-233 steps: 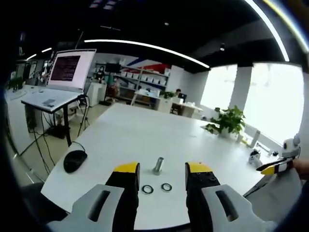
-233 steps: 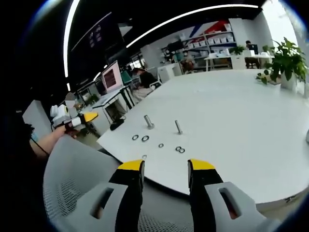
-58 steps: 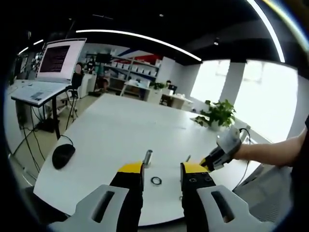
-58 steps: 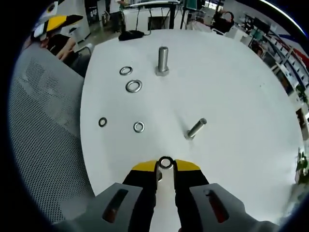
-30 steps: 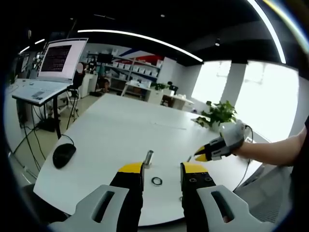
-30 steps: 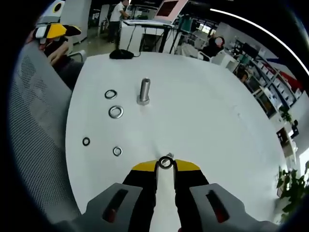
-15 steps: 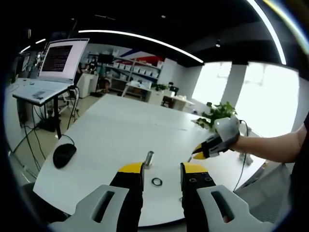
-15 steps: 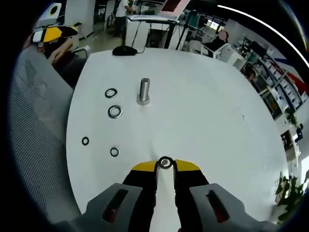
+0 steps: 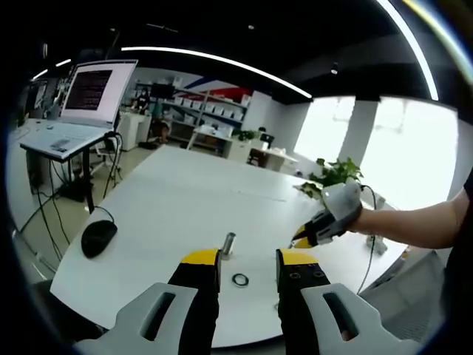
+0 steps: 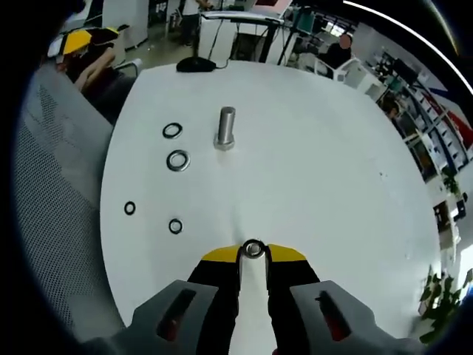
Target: Place the washer onto the threaded stud by aligning its center hole with the stud, sliding it down to the base, and recovering from edge contact or off-axis alignment until the washer reaches the visible bottom stop.
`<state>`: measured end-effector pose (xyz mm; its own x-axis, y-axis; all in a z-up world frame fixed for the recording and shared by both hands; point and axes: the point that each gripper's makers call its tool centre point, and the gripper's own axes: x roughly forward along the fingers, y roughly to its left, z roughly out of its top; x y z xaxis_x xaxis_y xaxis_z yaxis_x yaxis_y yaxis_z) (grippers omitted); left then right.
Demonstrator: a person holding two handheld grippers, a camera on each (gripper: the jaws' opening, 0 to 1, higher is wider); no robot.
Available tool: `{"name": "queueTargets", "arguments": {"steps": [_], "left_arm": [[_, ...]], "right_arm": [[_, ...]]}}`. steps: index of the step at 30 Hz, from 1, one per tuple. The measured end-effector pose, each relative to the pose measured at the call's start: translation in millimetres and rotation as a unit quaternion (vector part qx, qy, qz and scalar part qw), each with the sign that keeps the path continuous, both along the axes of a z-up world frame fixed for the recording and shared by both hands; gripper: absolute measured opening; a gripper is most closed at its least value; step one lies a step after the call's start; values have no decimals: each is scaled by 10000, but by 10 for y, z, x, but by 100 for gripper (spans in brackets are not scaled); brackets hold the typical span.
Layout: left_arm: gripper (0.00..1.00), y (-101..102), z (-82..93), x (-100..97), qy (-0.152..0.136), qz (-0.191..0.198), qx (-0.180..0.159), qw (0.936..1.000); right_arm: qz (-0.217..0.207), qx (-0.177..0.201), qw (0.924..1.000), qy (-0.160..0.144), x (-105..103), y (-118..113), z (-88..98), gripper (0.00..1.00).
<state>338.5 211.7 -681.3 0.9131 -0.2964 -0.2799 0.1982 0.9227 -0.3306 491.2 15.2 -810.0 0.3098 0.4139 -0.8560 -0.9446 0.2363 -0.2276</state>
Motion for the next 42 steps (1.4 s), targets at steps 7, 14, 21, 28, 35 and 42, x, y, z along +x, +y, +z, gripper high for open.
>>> {"name": "queueTargets", "arguments": {"steps": [7, 14, 21, 28, 35, 42], "left_arm": [[28, -4, -6, -1, 14, -13, 2, 10000], [28, -1, -8, -2, 16, 1, -11, 10000], [28, 2, -7, 2, 19, 14, -17, 10000], [28, 11, -17, 6, 47, 37, -34, 10000], [28, 22, -25, 9, 78, 60, -41, 9999], [27, 20, -55, 10, 166, 38, -6, 9999]], "right_arm": [[-1, -41, 10000, 3, 33, 20, -26, 14], [-6, -218, 9998, 49, 33, 23, -118, 14], [16, -368, 9992, 120, 39, 33, -221, 14], [-100, -342, 9990, 268, 44, 48, -317, 14], [-100, -478, 9981, 384, 18, 19, -487, 14], [-213, -459, 9975, 484, 0, -32, -581, 8]]}}
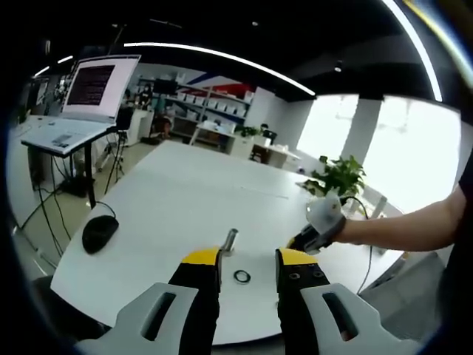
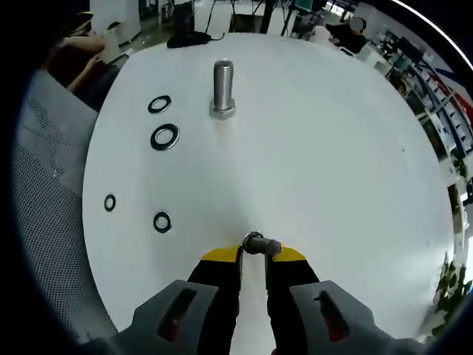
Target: Place the washer onto the threaded stud by aligning its center hole with the stud, sliding it down to the base, and recovering from edge contact or off-axis alignment until the washer reaches the visible bottom stop.
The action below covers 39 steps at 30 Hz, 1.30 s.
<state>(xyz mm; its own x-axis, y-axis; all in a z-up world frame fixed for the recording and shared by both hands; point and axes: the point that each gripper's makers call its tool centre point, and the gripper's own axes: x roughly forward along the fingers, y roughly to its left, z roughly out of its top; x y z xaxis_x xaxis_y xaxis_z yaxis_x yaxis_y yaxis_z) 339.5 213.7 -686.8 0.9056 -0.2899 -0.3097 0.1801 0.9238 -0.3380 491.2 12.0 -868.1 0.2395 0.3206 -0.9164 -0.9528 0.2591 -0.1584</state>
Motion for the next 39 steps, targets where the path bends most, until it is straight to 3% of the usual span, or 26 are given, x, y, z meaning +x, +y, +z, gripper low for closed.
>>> {"name": "queueTargets", "arguments": {"steps": [1, 3, 6, 39], "left_arm": [[27, -1, -2, 0, 5, -2, 7, 10000], [27, 2, -7, -1, 18, 1, 5, 10000], [26, 6, -11, 0, 31, 15, 3, 10000], [26, -5, 21, -4, -56, 4, -43, 10000]], "right_arm": [[155, -67, 9998, 137, -55, -32, -38, 4], [-5, 136, 9999, 106, -12, 4, -12, 4], [-96, 222, 9997, 82, 1, -4, 17, 12], [-191, 274, 9965, 768, -535, -281, 208, 20]]}}
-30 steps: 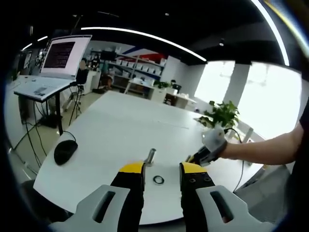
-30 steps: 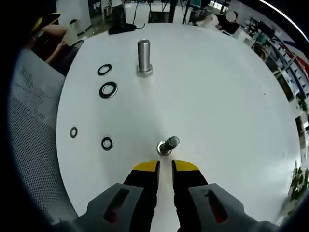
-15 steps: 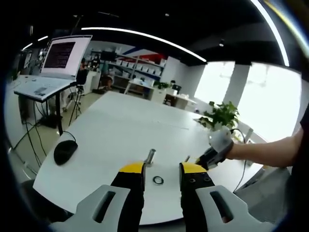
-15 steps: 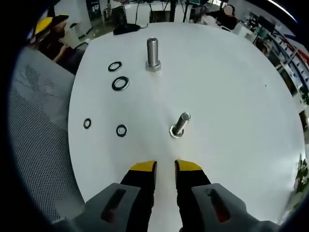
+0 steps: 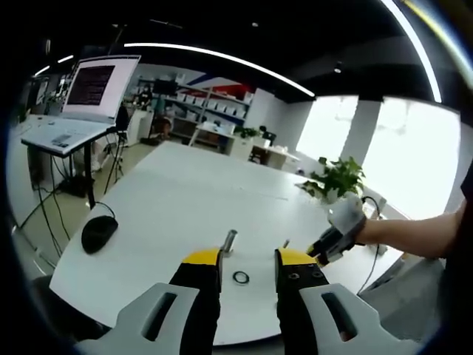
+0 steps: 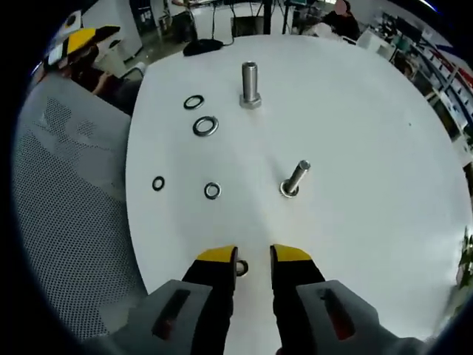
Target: Place the washer onto the threaded stud by aligning its center hole with the stud, sliding it down to the base, and recovering from edge contact or off-axis alignment until the washer reaches the visible bottom stop.
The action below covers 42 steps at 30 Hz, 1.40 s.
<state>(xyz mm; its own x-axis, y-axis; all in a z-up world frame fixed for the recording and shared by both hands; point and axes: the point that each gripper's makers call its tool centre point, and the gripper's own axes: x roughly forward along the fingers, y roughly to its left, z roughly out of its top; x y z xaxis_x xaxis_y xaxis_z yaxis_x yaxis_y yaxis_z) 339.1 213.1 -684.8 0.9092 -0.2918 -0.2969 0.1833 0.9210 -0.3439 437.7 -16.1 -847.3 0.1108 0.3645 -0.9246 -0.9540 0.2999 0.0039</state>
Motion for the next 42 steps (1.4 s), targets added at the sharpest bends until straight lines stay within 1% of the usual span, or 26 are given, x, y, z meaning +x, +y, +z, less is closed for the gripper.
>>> {"name": "queueTargets", "arguments": {"steps": [5, 7, 13, 18, 23, 26, 29, 35, 42], "left_arm": [[26, -3, 6, -2, -20, -7, -4, 10000], [26, -16, 2, -4, -10, -42, 12, 10000], [26, -18, 4, -2, -20, -57, 20, 10000], [26, -53, -15, -11, 26, -174, 102, 9998], [26, -47, -10, -17, 9, -153, 86, 9998], [26, -61, -23, -25, 44, -200, 103, 9997], [26, -73, -29, -29, 63, -234, 121, 9996], [26, -67, -22, -30, 42, -222, 100, 9997], [26, -70, -25, -28, 52, -232, 97, 9997]], "right_arm": [[-2, -103, 9999, 34, -75, -77, -54, 20], [-12, -176, 9998, 104, -108, -124, -84, 20], [-30, -161, 9995, 266, -184, -132, -75, 21], [99, -302, 9986, 434, -293, -133, -144, 26], [177, -465, 9982, 339, -308, -149, -165, 29], [218, -516, 9978, 360, -337, -159, -201, 29], [302, -620, 9974, 225, -318, -184, -222, 28], [287, -631, 9975, 148, -292, -176, -216, 28], [228, -488, 9985, 113, -279, -116, -215, 27]]}}
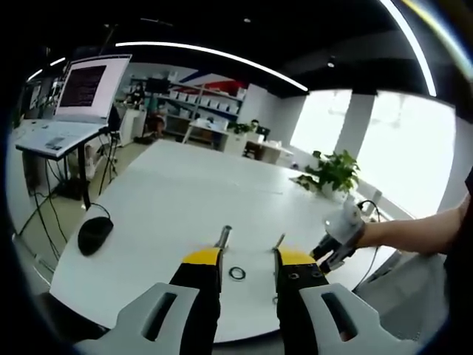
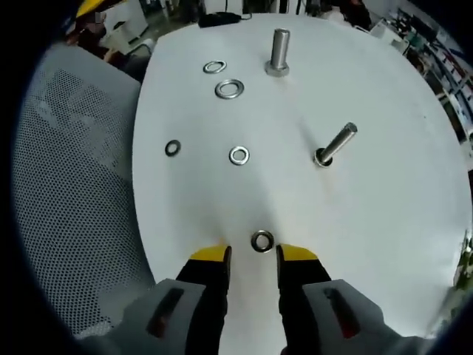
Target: Place the washer onto the threaded stud by aligning its center hole with the stud, sliding it down to the base, and recovering from edge contact or off-axis alignment until the washer reaches the visible bottom stop.
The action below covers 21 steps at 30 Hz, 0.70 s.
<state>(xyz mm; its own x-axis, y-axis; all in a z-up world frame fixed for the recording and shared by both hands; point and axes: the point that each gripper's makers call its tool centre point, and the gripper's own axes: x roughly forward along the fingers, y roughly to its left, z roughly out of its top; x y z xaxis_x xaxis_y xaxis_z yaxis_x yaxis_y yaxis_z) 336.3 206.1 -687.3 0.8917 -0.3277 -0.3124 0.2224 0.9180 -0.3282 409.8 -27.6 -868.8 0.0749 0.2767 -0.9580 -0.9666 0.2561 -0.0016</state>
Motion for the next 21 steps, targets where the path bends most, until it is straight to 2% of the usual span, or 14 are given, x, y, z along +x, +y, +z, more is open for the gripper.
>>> {"name": "queueTargets", "arguments": {"steps": [10, 21], "left_arm": [[25, -3, -10, -2, 23, -1, 11, 10000], [25, 0, -11, -2, 20, 11, 12, 10000]], "right_arm": [[-207, 226, 9995, -39, 86, 17, -1, 20], [-149, 167, 9996, -146, 146, -15, 4, 15]]}}
